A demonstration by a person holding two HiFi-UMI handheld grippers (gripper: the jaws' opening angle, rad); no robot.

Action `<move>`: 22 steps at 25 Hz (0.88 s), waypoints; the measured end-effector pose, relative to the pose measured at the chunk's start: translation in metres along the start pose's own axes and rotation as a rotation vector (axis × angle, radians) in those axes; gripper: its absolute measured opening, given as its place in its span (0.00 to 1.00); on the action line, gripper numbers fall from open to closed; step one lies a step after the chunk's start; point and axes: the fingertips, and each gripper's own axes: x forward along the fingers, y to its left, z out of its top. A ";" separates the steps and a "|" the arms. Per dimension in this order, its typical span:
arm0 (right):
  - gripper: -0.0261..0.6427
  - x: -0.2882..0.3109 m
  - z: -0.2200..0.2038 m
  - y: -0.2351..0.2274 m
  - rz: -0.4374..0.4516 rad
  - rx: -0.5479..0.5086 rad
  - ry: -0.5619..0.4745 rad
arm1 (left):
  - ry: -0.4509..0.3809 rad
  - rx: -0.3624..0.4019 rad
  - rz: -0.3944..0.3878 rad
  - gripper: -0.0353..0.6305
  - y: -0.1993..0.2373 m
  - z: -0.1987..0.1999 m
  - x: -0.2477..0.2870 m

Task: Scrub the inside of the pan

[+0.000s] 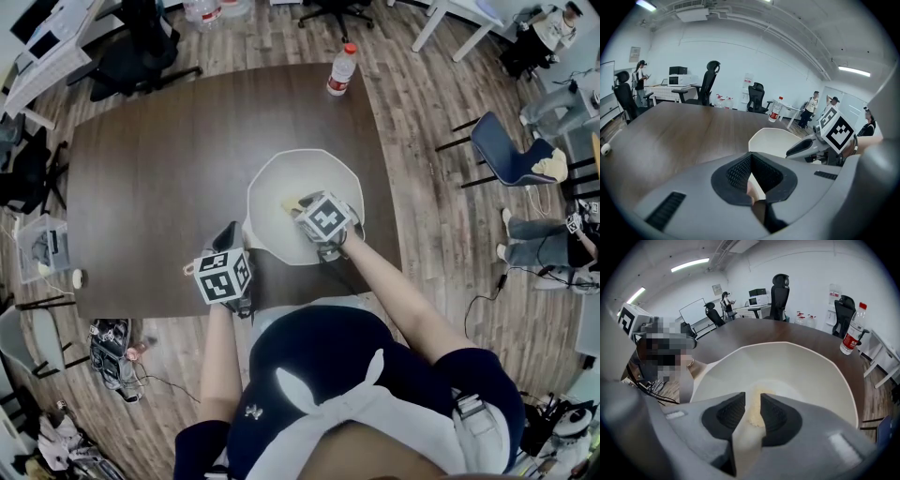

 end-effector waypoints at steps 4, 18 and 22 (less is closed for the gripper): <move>0.19 -0.026 0.010 0.015 0.016 0.008 -0.104 | -0.021 0.014 -0.040 0.06 -0.023 0.009 -0.003; 0.04 -0.087 0.009 0.044 -0.103 0.003 -0.373 | -0.034 0.145 -0.133 0.06 -0.099 -0.001 -0.009; 0.04 -0.093 0.003 0.050 -0.111 -0.015 -0.377 | -0.032 0.148 -0.143 0.06 -0.106 -0.005 -0.013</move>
